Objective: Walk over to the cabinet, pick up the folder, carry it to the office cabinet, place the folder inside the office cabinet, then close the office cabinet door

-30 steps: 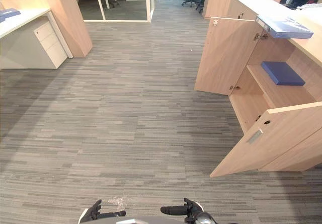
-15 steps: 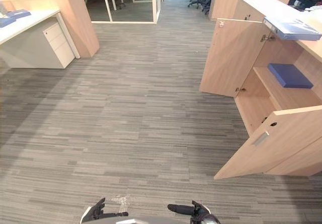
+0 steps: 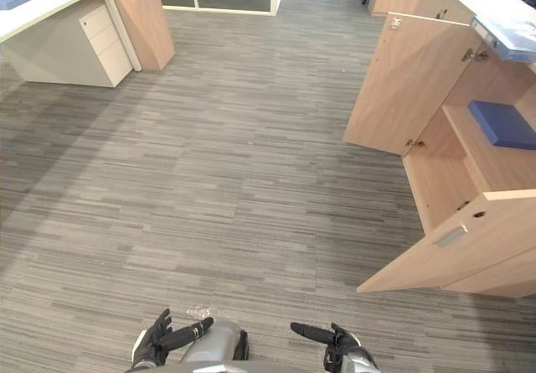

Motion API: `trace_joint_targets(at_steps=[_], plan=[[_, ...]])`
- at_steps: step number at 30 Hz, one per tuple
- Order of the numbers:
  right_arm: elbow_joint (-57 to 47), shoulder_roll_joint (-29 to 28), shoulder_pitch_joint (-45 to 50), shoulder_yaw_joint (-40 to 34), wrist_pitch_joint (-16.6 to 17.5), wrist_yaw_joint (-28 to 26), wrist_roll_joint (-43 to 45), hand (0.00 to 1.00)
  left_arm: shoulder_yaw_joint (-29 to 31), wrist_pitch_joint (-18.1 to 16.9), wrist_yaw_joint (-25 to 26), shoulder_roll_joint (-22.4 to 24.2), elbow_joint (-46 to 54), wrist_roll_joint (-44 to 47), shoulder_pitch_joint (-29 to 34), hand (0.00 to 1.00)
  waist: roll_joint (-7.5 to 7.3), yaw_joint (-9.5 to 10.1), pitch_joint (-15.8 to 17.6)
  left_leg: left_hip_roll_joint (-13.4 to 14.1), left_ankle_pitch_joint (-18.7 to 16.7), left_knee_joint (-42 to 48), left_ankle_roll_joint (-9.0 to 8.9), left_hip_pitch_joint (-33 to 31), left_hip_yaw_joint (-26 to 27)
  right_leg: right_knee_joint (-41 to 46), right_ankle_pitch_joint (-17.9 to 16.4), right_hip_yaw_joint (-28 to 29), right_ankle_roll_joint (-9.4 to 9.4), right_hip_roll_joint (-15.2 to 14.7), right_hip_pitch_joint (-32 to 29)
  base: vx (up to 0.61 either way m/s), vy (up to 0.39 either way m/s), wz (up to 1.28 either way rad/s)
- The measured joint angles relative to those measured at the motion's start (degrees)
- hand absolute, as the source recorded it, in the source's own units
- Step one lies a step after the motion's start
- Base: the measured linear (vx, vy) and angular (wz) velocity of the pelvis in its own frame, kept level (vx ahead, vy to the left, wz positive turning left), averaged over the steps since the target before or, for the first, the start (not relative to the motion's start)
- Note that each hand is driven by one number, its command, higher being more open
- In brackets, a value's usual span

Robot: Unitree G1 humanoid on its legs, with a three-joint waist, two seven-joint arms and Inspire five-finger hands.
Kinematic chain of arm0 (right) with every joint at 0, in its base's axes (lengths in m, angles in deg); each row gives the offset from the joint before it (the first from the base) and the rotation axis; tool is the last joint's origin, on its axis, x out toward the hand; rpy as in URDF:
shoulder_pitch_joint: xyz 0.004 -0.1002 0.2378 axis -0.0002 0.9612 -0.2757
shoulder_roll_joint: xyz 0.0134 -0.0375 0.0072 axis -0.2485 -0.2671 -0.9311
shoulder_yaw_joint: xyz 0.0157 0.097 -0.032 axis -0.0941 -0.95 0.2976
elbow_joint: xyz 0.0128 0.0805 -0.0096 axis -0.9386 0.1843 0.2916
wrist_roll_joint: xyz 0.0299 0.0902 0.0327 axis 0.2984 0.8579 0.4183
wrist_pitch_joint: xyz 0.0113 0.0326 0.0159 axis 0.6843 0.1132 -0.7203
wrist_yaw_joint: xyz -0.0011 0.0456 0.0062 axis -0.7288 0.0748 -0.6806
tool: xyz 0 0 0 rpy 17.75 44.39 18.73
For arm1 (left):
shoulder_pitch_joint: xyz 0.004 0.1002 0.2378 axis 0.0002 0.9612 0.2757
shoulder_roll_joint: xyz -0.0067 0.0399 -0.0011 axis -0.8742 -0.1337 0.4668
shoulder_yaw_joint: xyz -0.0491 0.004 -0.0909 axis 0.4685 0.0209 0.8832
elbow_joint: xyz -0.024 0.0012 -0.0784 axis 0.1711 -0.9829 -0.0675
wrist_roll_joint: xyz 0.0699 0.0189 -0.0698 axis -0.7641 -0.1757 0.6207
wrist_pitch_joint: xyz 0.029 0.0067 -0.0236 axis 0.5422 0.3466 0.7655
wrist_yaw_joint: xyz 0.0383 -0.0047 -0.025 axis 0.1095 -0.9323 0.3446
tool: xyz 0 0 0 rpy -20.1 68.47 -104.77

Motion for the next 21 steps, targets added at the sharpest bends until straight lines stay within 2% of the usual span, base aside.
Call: trace_joint_targets(at_steps=[1,3,4,5,6,7,8,9,10,11,12,13,15,17,18,19,20,21], plan=[[-0.8,0.1,0.0,2.6,0.1,0.4,0.1,1.00,0.7,0.0,-0.1,0.5,1.4,0.0,0.2,1.00,-0.64,0.09,0.4,1.1,1.5,-4.5,-0.25,-0.9,0.0,0.8,-1.0,0.1,1.29,-1.7,0.2,0.29,0.303,-0.06],[-0.9,0.1,0.0,5.2,0.1,0.5,0.5,1.00,0.7,-0.2,0.4,1.1,2.6,0.1,0.7,1.00,-0.46,0.84,0.0,3.6,5.7,-11.3,-1.73,-0.8,0.5,2.2,-3.0,0.3,3.80,-3.2,0.4,0.29,0.301,-0.01],[-0.9,-0.3,0.1,5.9,0.1,0.6,1.0,1.00,0.6,0.1,0.7,1.3,2.6,0.1,0.6,1.00,-0.71,1.20,-0.4,4.0,11.5,-10.9,-1.72,-0.4,3.7,2.9,-4.4,-0.3,5.39,-5.0,1.5,0.45,0.376,0.04],[-1.0,-2.2,-0.1,5.8,0.2,0.6,1.5,1.00,0.7,0.1,0.9,0.4,3.2,0.1,0.2,1.00,-3.10,2.16,-0.6,2.5,10.2,-8.7,0.22,-0.7,5.8,3.2,-4.6,-0.6,6.71,-7.4,2.0,0.38,0.305,0.02],[-1.1,-3.1,0.0,5.8,0.2,0.5,1.8,1.00,0.7,0.2,1.1,-0.1,3.3,0.1,-0.1,1.00,-4.12,2.48,-1.0,1.7,8.9,-7.9,0.80,-0.9,6.2,3.4,-4.2,-1.2,7.33,-8.4,2.1,0.56,0.376,-0.09],[-1.6,-4.7,-0.1,5.8,0.2,0.2,1.9,1.00,0.6,0.6,1.4,-0.4,3.9,0.0,-0.2,1.00,-5.04,2.63,-1.8,0.7,6.8,-6.0,2.19,-0.7,7.0,4.4,-2.6,-2.8,8.46,-10.2,2.3,0.45,0.263,-0.13],[-2.1,-5.7,-0.1,5.3,0.3,0.1,1.9,1.00,0.4,0.9,1.6,-0.6,4.2,0.0,-0.1,1.00,-5.59,2.91,-2.6,-0.5,4.9,-4.8,3.91,0.6,8.1,6.5,-1.5,-3.1,9.43,-12.1,2.6,0.55,0.324,-0.12],[-2.1,-6.0,0.0,4.1,0.3,0.0,1.9,1.00,0.1,1.0,1.6,-0.7,4.2,0.0,-0.1,1.00,-5.66,2.93,-3.1,-1.2,3.8,-4.8,4.42,1.7,8.8,8.5,-1.0,-3.2,10.10,-13.2,2.4,0.46,0.299,-0.11],[-2.1,-6.2,0.1,0.8,0.3,-0.1,1.9,1.00,-0.9,1.1,1.7,-0.6,4.2,-0.1,-0.1,1.00,-5.26,2.80,-3.7,-3.2,2.5,-6.0,5.50,4.7,9.3,14.7,0.5,-3.0,10.76,-16.1,1.3,0.45,0.318,0.10],[-2.2,-6.0,0.4,-3.2,0.3,-0.2,1.9,1.00,-2.6,1.1,1.8,-0.8,4.2,-0.3,0.1,1.00,-4.47,2.44,-4.9,-4.8,2.0,-8.5,6.28,7.5,9.3,23.9,3.6,-2.8,9.61,-19.0,-1.7,0.44,0.316,0.16],[-2.3,-5.7,0.5,-4.5,0.3,-0.2,1.9,1.00,-3.5,1.0,1.8,-0.9,4.2,-0.5,0.0,1.00,-4.01,2.30,-5.2,-5.4,2.0,-9.9,6.72,9.2,9.3,29.6,5.4,-2.5,8.45,-20.6,-3.6,0.42,0.297,0.26],[-2.3,-5.5,0.6,-5.8,0.3,-0.3,1.9,1.00,-4.8,0.9,1.6,-1.3,4.3,-1.0,0.1,1.00,-3.53,1.77,-5.3,-6.5,2.2,-12.8,7.22,13.2,9.1,43.3,7.8,-2.0,6.21,-22.9,-8.0,0.41,0.239,0.16],[-2.3,-5.7,1.6,-5.6,0.3,-0.3,1.9,1.00,-5.0,0.9,1.4,-1.2,4.2,-1.3,1.4,1.00,-2.90,1.11,-5.7,-7.4,2.4,-18.1,7.56,20.4,8.8,59.7,8.1,-4.6,2.90,-24.9,-13.1,0.46,0.198,0.04],[-2.9,-6.0,2.3,-5.4,0.5,-0.3,2.0,1.00,-4.7,1.0,1.5,-1.0,4.2,-1.2,2.2,1.00,-2.97,0.01,-5.8,-7.5,2.4,-21.0,7.57,24.8,8.3,64.2,4.8,-7.7,-0.12,-24.7,-15.8,0.32,0.080,0.03],[-3.0,-6.0,2.4,-5.4,0.5,-0.2,2.0,1.00,-4.7,1.1,1.5,-1.0,4.1,-1.2,2.2,1.00,-3.00,-0.45,-5.8,-7.5,2.4,-21.5,7.57,25.7,7.9,64.1,3.2,-8.9,-0.51,-24.5,-16.8,0.29,0.011,0.10],[-4.1,-6.2,2.5,-5.2,1.2,-0.3,1.9,1.00,-4.7,1.2,1.7,-0.9,3.9,-1.2,2.0,1.00,-2.98,-0.93,-5.5,-7.4,2.4,-22.2,7.57,27.0,7.3,61.9,0.0,-10.9,-0.86,-24.0,-19.1,0.25,-0.052,0.11],[-4.6,-6.2,2.3,-5.2,1.8,-0.3,1.9,1.00,-4.7,1.3,1.8,-0.7,3.0,-1.2,1.2,1.00,-2.33,-1.19,-4.8,-6.6,2.3,-22.5,7.48,28.3,6.6,56.7,-2.8,-13.1,-0.82,-22.6,-20.7,0.24,-0.078,0.10],[-4.9,-6.2,2.1,-5.1,2.1,-0.2,1.9,1.00,-4.7,1.3,1.9,-0.5,2.6,-1.2,0.8,1.00,-2.05,-1.23,-4.4,-6.1,2.2,-22.5,7.35,28.7,6.3,54.0,-3.3,-14.2,-0.69,-22.0,-21.1,0.21,-0.104,0.24]])
